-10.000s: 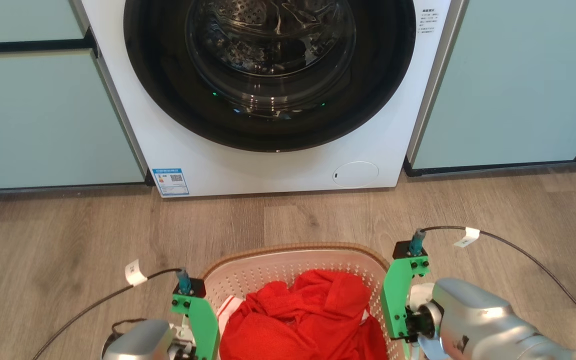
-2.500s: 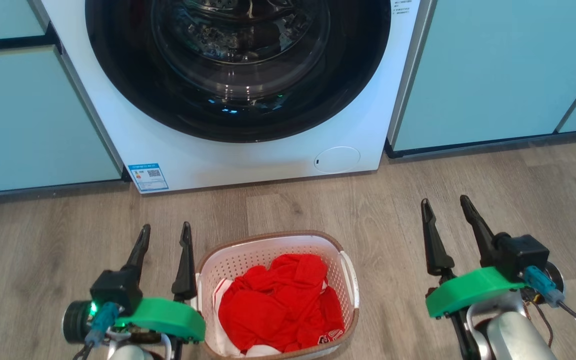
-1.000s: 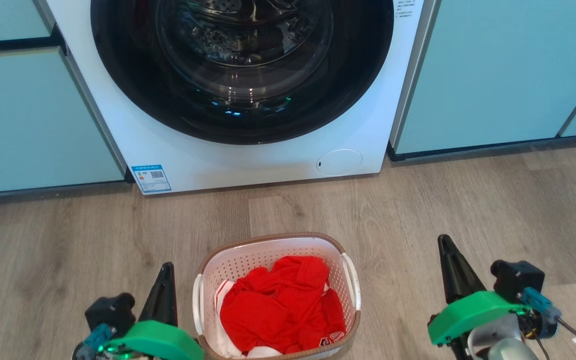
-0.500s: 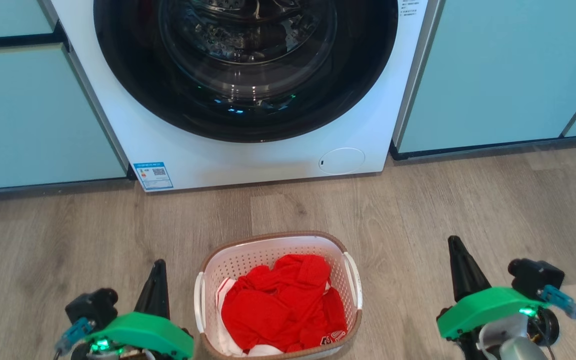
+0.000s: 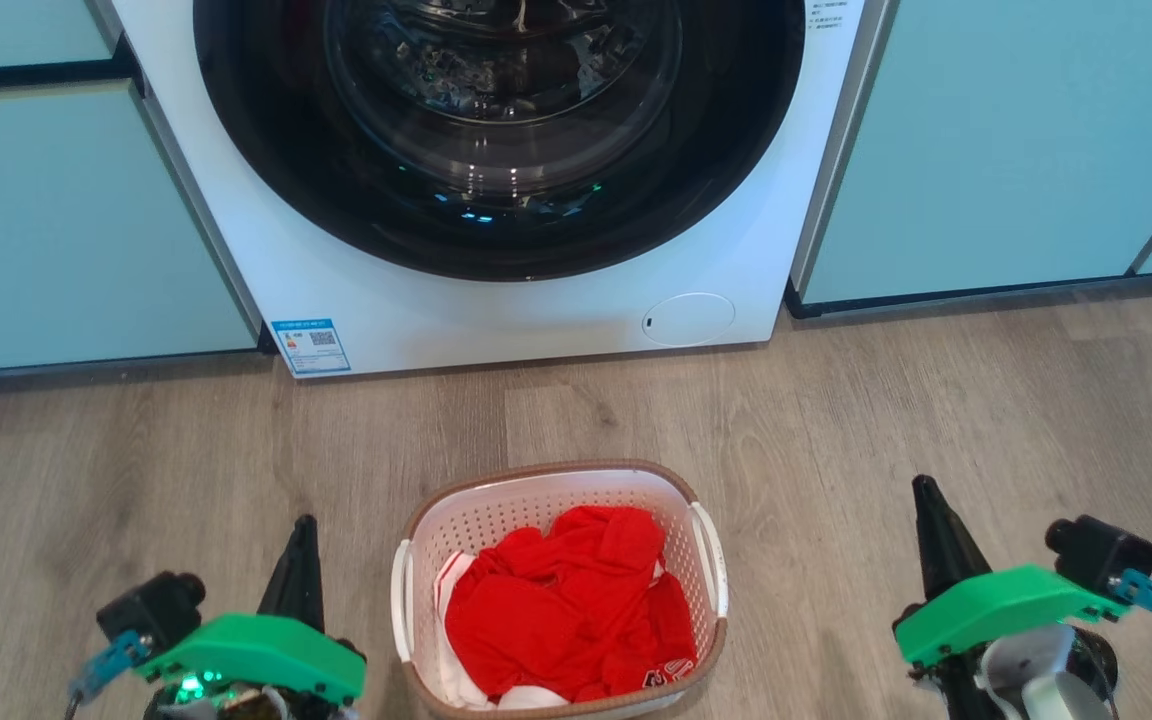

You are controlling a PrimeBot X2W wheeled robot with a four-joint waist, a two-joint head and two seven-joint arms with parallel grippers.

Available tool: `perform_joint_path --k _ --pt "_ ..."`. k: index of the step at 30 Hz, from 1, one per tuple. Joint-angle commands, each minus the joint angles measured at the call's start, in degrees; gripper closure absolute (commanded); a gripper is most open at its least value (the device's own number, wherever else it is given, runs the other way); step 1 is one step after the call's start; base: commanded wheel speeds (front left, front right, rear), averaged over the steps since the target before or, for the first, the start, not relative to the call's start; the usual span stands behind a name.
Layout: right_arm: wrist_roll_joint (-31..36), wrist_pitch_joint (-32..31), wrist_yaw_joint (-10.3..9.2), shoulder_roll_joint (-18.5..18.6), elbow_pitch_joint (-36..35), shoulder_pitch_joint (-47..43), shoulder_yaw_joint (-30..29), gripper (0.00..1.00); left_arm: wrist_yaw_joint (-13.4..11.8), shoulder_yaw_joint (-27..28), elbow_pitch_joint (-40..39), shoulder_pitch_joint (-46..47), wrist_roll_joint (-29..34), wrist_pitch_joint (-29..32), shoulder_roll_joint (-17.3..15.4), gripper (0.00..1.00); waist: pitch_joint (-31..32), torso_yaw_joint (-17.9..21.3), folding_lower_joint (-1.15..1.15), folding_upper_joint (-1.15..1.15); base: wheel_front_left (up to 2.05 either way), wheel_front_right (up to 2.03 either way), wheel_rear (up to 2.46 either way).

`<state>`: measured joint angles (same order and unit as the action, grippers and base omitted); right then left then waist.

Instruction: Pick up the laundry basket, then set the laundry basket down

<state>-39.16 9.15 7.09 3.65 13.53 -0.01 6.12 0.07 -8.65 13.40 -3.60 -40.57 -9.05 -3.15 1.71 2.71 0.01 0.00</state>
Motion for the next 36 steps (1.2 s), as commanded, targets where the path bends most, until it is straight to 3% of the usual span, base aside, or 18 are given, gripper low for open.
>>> perform_joint_path --k 1,36 --pt "-1.6 -0.3 0.13 0.7 -1.7 3.4 -0.2 1.00 0.7 1.3 -1.7 3.3 -1.5 0.4 -0.6 1.00 0.0 0.0 0.00 0.00 0.00 0.00 0.00" --pt "-23.2 -5.6 0.24 0.9 -0.9 4.4 -4.1 1.00 3.4 6.2 -0.8 5.8 -22.2 5.9 -0.7 1.00 -0.8 -1.1 0.00 0.00 0.00 0.00 0.00"
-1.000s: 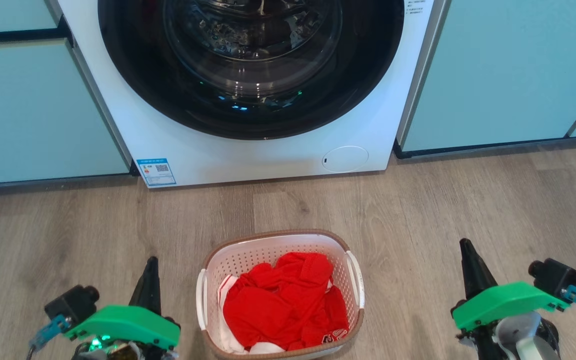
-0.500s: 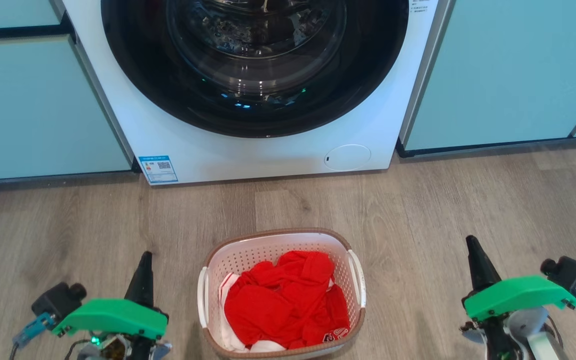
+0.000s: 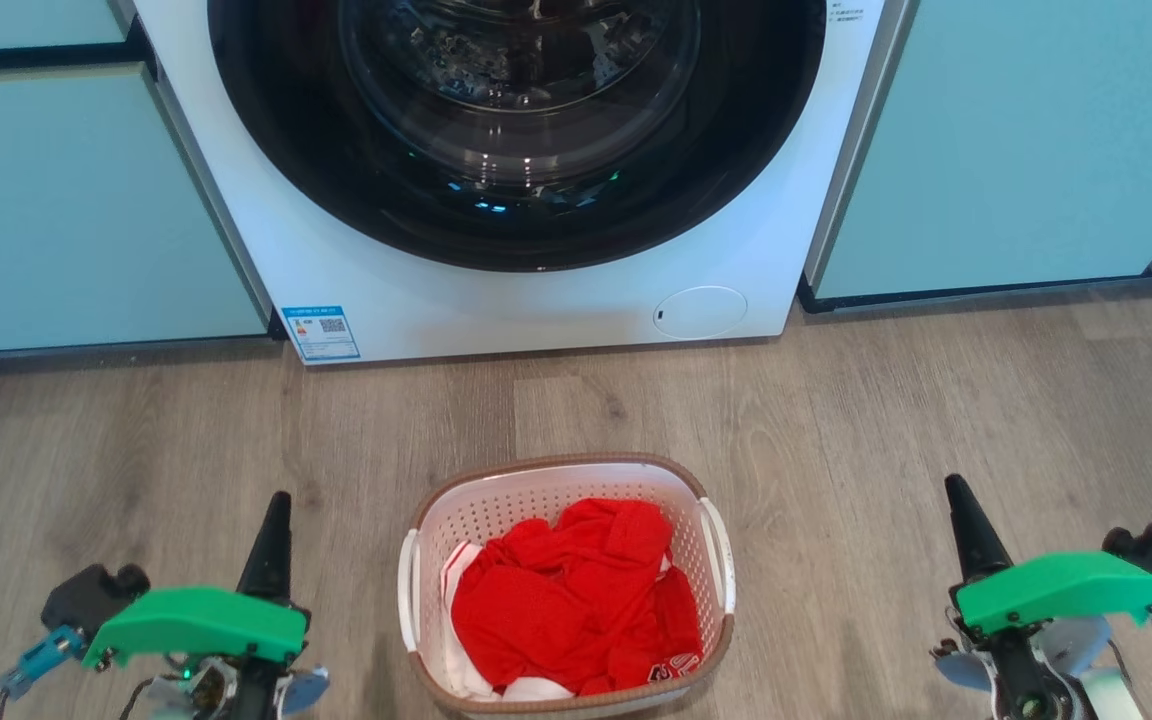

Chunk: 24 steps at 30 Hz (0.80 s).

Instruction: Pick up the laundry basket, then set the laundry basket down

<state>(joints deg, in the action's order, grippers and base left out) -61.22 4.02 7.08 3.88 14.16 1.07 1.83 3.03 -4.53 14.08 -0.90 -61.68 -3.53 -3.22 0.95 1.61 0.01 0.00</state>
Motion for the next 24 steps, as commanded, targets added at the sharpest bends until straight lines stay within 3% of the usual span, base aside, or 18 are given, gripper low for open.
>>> perform_joint_path --k 1,24 --pt "-1.8 -0.6 0.25 0.7 -1.5 3.4 0.1 1.00 0.5 2.2 -1.5 3.2 -1.7 0.6 -0.6 1.00 0.0 0.0 0.00 0.00 0.00 0.00 0.00" --pt "-15.5 -4.2 0.32 0.6 -0.9 4.1 -2.7 1.00 2.3 5.6 -0.8 4.9 -14.9 4.3 -0.6 1.00 -0.5 -0.7 0.00 0.00 0.00 0.00 0.00"
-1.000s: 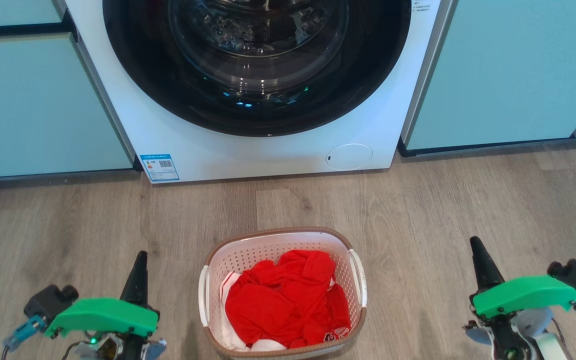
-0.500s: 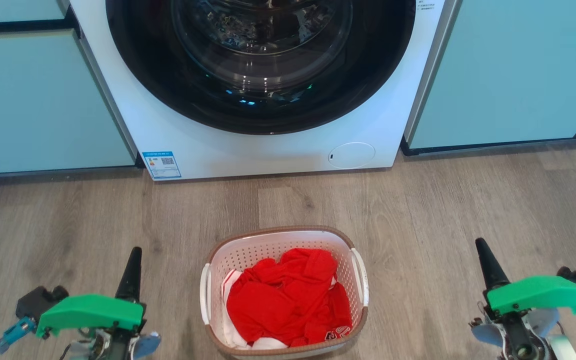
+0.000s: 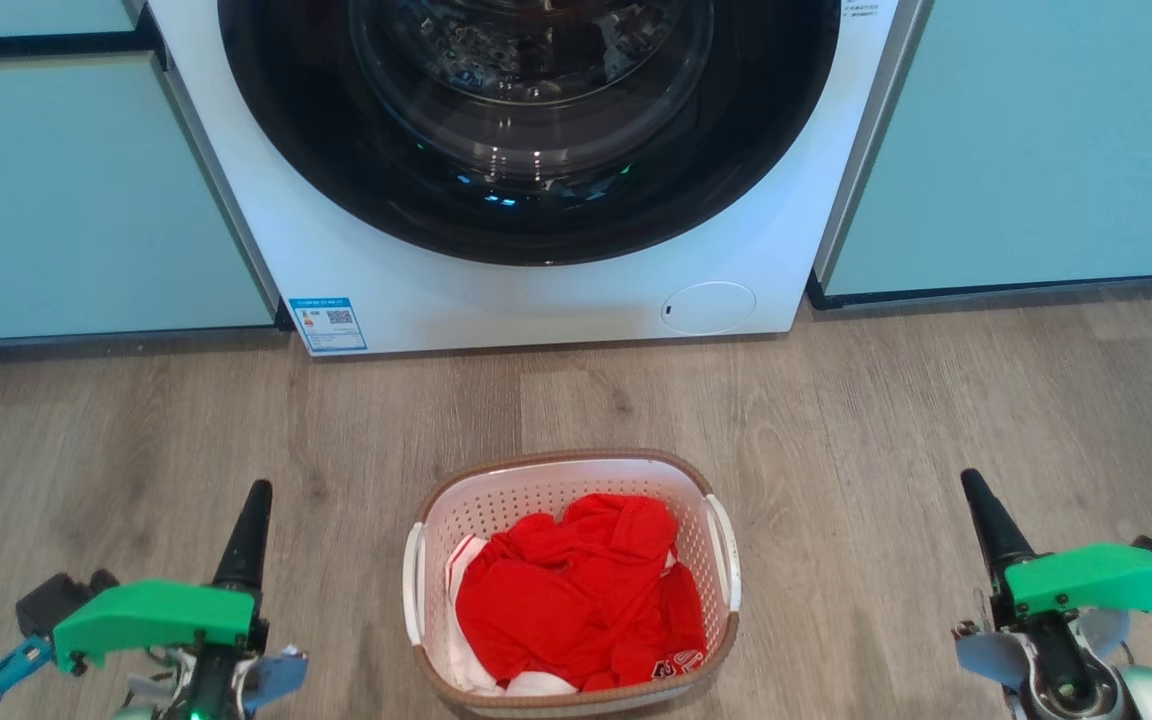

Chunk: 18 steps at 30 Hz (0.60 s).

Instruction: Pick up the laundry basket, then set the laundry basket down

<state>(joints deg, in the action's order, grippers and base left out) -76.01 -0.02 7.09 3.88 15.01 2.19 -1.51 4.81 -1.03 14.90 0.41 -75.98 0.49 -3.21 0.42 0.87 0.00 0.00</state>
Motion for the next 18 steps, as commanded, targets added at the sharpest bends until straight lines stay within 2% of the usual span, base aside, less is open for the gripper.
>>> perform_joint_path --k 1,18 --pt "-1.3 -0.3 0.31 0.6 -1.8 3.0 0.5 1.00 0.6 2.2 -1.6 3.6 -1.2 0.4 -0.6 1.00 0.0 0.0 0.00 0.00 0.00 0.00 0.00" --pt "-12.5 -3.4 0.37 0.5 -1.3 3.5 -1.9 1.00 2.0 5.0 -1.1 5.0 -12.0 3.6 -0.6 1.00 -0.4 -0.6 0.00 0.00 0.00 0.00 0.00"
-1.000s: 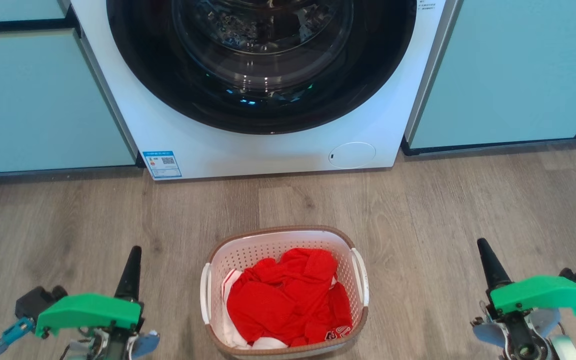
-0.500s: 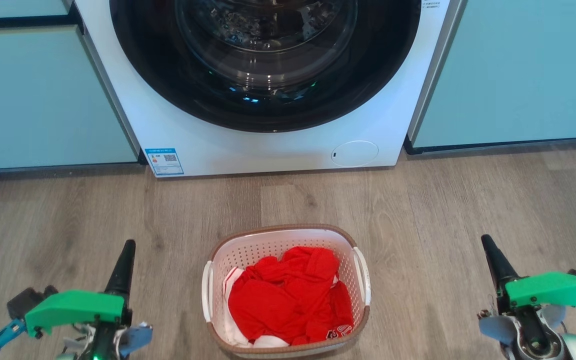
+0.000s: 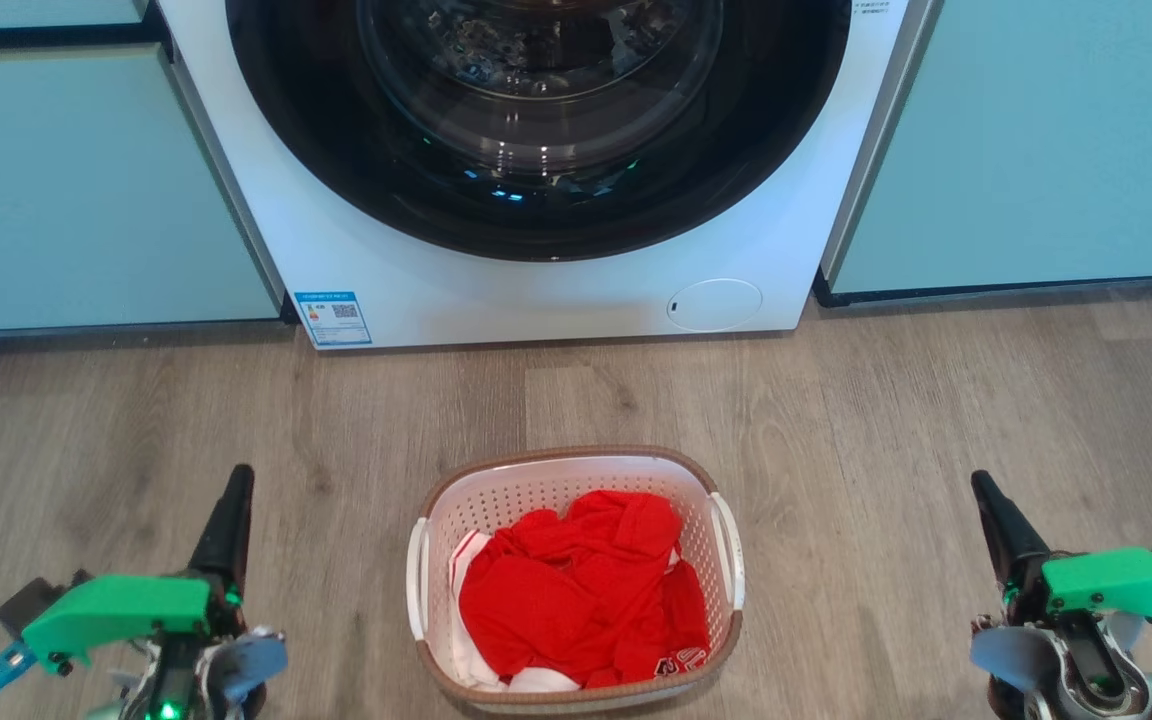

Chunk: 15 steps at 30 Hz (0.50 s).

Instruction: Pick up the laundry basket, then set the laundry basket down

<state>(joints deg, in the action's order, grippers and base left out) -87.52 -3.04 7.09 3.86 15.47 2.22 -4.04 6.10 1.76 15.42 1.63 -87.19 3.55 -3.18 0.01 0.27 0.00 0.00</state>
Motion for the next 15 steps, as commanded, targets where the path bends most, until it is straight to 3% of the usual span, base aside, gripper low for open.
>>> perform_joint_path --k 1,9,15 --pt "-1.6 -0.5 0.37 0.5 -1.8 3.5 0.5 1.00 0.8 2.4 -1.6 3.9 -1.4 0.7 -0.6 1.00 0.0 0.0 0.00 0.00 0.00 0.00 0.00" --pt "-6.3 -1.9 0.40 0.4 -1.6 3.8 -0.5 1.00 1.4 3.6 -1.4 4.5 -5.9 2.0 -0.5 1.00 -0.2 -0.3 0.00 0.00 0.00 0.00 0.00" --pt "-6.2 -2.0 0.40 0.3 -1.6 3.8 -0.6 1.00 1.4 3.7 -1.4 4.5 -5.9 2.1 -0.5 1.00 -0.2 -0.3 0.00 0.00 0.00 0.00 0.00"
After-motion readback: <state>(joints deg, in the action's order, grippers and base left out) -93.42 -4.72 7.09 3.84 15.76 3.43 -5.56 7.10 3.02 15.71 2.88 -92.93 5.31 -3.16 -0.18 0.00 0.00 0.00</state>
